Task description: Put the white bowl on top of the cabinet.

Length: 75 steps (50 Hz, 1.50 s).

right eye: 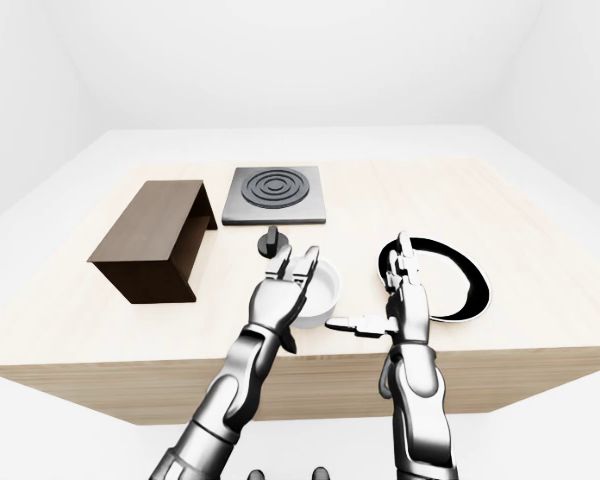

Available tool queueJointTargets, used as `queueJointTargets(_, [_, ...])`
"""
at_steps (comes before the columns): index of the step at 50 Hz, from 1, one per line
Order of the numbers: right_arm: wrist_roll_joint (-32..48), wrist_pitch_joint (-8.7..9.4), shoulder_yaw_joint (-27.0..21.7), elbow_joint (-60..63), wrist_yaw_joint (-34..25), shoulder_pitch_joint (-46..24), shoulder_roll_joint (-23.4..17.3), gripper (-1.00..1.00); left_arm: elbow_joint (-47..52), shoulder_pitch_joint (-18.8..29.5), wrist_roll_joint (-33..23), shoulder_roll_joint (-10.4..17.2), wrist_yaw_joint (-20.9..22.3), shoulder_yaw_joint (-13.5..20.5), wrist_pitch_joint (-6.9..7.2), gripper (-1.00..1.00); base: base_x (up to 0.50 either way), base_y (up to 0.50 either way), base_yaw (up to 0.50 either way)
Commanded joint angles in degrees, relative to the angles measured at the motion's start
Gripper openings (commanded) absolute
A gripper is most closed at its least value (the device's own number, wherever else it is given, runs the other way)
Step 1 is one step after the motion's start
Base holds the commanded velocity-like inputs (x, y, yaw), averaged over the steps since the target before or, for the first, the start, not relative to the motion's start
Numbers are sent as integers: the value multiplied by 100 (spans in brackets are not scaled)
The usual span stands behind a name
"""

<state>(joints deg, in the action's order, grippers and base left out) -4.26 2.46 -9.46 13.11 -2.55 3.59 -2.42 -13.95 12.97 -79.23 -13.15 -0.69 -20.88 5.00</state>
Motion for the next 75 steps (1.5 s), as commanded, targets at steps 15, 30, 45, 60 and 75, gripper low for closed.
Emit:
queueJointTargets(15, [-24, 17, -14, 33, -25, 12, -2, 100, -838, 332, 106, 48, -100, 222, 0, 100, 0, 0, 0])
queueJointTargets(30, [-26, 40, -10, 17, -13, -16, -6, 100, -1522, 751, 323, 48, -289, 418, 0, 100, 0, 0, 0])
queueJointTargets(45, [-22, 21, -3, 28, -22, 7, -1, 100, -2325, 1187, 677, 99, -610, 601, 0, 100, 0, 0, 0])
queueJointTargets(60, [9, -5, 30, 3, -21, 12, 13, 100, -2401, 1181, 661, 131, -654, 566, 0, -100, 0, 0, 0])
queueJointTargets(75, [-68, 76, -29, 53, -32, -19, -10, 100, -2429, 1200, 619, 121, -673, 575, 0, -100, 0, 0, 0])
